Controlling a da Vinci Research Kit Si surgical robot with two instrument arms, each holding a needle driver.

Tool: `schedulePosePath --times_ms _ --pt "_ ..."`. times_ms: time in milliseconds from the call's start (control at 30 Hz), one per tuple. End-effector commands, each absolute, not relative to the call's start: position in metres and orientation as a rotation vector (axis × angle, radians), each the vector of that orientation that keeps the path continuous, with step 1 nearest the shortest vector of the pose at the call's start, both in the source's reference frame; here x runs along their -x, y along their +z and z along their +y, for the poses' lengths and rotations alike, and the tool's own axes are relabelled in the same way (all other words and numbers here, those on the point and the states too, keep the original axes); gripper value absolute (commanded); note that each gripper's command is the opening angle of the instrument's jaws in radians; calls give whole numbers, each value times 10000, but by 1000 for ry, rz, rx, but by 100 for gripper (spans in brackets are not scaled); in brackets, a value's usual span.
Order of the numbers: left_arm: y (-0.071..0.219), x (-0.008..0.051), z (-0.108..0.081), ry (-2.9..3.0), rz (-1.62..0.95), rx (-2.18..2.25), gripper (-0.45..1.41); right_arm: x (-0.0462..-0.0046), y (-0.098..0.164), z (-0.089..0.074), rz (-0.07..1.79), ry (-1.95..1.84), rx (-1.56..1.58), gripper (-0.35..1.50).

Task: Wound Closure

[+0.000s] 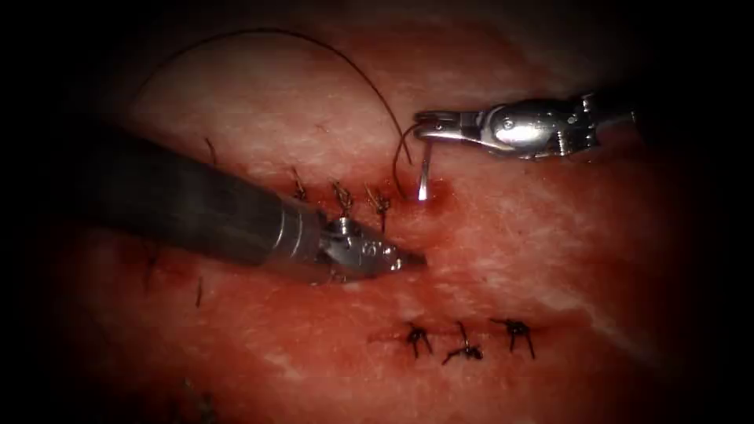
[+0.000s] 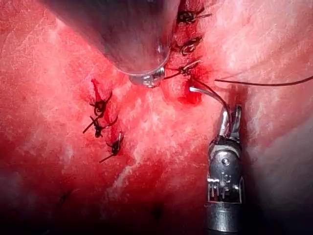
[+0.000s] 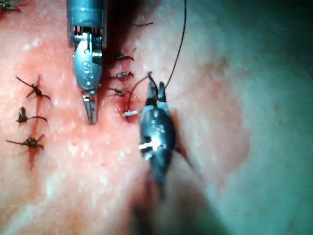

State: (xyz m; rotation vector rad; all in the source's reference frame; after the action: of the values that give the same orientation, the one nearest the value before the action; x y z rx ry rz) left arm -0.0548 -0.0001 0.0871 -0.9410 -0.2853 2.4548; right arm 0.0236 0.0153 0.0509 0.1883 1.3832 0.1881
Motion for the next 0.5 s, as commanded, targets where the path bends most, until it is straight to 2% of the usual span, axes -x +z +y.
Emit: schedulePosePath --times_ms 33,500 --pt "876 551 -7 2456 -290 941 -45 -243 515 145 1373 179 -197 -35" --pt "877 542 -3 2459 -282 940 -45 -241 509 136 1342 211 -338 -35"
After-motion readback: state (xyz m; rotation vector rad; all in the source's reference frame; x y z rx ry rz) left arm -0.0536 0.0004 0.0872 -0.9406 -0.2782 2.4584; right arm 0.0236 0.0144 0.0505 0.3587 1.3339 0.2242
